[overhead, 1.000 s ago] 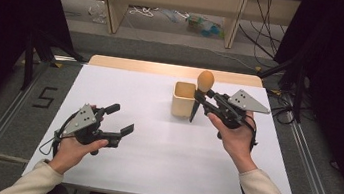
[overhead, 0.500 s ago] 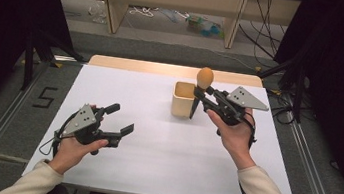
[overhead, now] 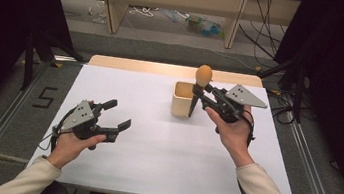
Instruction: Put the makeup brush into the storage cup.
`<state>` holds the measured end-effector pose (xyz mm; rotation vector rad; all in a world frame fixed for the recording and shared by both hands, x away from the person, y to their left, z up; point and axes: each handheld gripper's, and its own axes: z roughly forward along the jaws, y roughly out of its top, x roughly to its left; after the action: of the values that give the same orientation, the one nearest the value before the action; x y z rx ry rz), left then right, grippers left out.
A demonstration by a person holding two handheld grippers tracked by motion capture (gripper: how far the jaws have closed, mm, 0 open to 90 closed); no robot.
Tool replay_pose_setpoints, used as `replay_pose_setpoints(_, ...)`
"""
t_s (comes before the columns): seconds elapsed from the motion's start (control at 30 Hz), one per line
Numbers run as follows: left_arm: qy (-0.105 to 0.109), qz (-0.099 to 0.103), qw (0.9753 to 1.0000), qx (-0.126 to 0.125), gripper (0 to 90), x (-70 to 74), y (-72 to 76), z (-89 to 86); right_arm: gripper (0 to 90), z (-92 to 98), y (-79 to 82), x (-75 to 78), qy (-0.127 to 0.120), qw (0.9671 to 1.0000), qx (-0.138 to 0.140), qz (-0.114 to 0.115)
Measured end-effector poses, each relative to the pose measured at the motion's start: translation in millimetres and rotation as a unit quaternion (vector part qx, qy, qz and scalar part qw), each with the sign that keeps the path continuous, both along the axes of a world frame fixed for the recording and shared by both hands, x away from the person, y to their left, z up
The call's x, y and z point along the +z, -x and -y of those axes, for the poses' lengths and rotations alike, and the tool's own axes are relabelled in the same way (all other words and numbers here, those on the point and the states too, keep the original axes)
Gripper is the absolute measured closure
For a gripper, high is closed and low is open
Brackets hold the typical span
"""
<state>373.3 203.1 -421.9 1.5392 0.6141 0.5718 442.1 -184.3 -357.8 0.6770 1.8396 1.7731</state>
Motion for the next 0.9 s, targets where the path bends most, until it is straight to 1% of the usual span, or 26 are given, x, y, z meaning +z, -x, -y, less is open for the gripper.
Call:
replay_pose_setpoints(0.03,-0.001,0.001,1.0000,0.001,16.4,0.0,-1.0,-1.9,66.5,-0.2,-1.1,-0.2,0.002,1.0000,-0.003,0.002)
replay_pose_setpoints(0.07,0.005,-0.003,1.0000,0.001,16.4,-0.1,-1.4,-3.0,66.5,-0.3,-1.8,0.0,0.004,1.0000,-0.002,0.002)
replay_pose_setpoints(0.1,0.004,0.001,1.0000,0.003,16.6,0.4,-2.2,-4.2,66.5,-0.7,-2.3,0.2,0.004,1.0000,0.000,0.002)
replay_pose_setpoints(0.13,0.008,0.000,1.0000,0.004,16.7,0.2,-2.5,-4.4,66.5,-1.7,-3.1,0.0,-0.001,1.0000,-0.001,0.005)
replay_pose_setpoints(0.17,0.004,0.000,1.0000,0.004,16.9,0.3,-3.1,-5.9,66.5,-1.7,-3.6,0.1,-0.001,1.0000,-0.004,0.006)
replay_pose_setpoints(0.2,0.006,0.000,1.0000,0.001,16.9,-0.4,-3.7,-6.3,66.5,-1.2,-3.7,0.8,0.004,1.0000,-0.001,0.002)
replay_pose_setpoints(0.23,0.006,-0.003,1.0000,0.003,16.9,-0.7,-3.5,-6.5,66.5,-1.3,-4.3,1.1,0.003,1.0000,-0.003,0.002)
replay_pose_setpoints(0.33,0.005,-0.002,1.0000,0.001,17.0,-1.0,-3.8,-7.0,66.5,-2.0,-5.7,1.2,-0.003,1.0000,-0.007,0.005)
replay_pose_setpoints(0.4,0.008,-0.004,1.0000,0.000,17.0,-1.0,-3.5,-6.4,66.6,-1.6,-6.7,1.4,0.002,1.0000,-0.003,0.002)
replay_pose_setpoints(0.53,0.007,-0.003,1.0000,0.001,17.5,-1.4,-4.0,-6.8,66.5,-2.0,-8.7,0.7,0.002,1.0000,-0.004,0.001)
replay_pose_setpoints(0.57,0.013,-0.004,0.9999,0.000,17.5,-1.9,-4.3,-6.5,66.5,-2.2,-9.4,0.8,0.001,1.0000,-0.005,0.003)
replay_pose_setpoints(0.6,0.015,-0.006,0.9999,0.004,17.5,-2.0,-4.0,-6.5,66.5,-1.8,-9.8,1.1,0.004,1.0000,-0.005,0.001)
replay_pose_setpoints(0.63,0.010,-0.006,0.9999,0.005,17.5,-1.6,-3.9,-7.2,66.5,-1.8,-10.3,1.3,0.002,1.0000,-0.006,0.000)
replay_pose_setpoints(0.67,0.010,-0.006,0.9999,0.005,17.4,-1.6,-4.0,-7.4,66.5,-1.5,-11.1,1.4,-0.001,1.0000,-0.008,0.003)
replay_pose_setpoints(0.77,0.012,-0.003,0.9999,0.004,17.3,-2.0,-4.5,-6.7,66.5,-0.8,-12.8,2.1,0.001,0.9999,-0.011,0.001)
replay_pose_setpoints(0.83,0.010,-0.008,0.9999,0.005,17.4,-2.1,-3.7,-6.5,66.5,-0.4,-13.6,2.5,0.002,1.0000,-0.009,0.001)
replay_pose_setpoints(0.9,0.009,-0.008,0.9999,0.005,17.4,-2.2,-3.5,-6.1,66.5,-1.0,-15.1,2.6,-0.001,0.9999,-0.010,0.004)
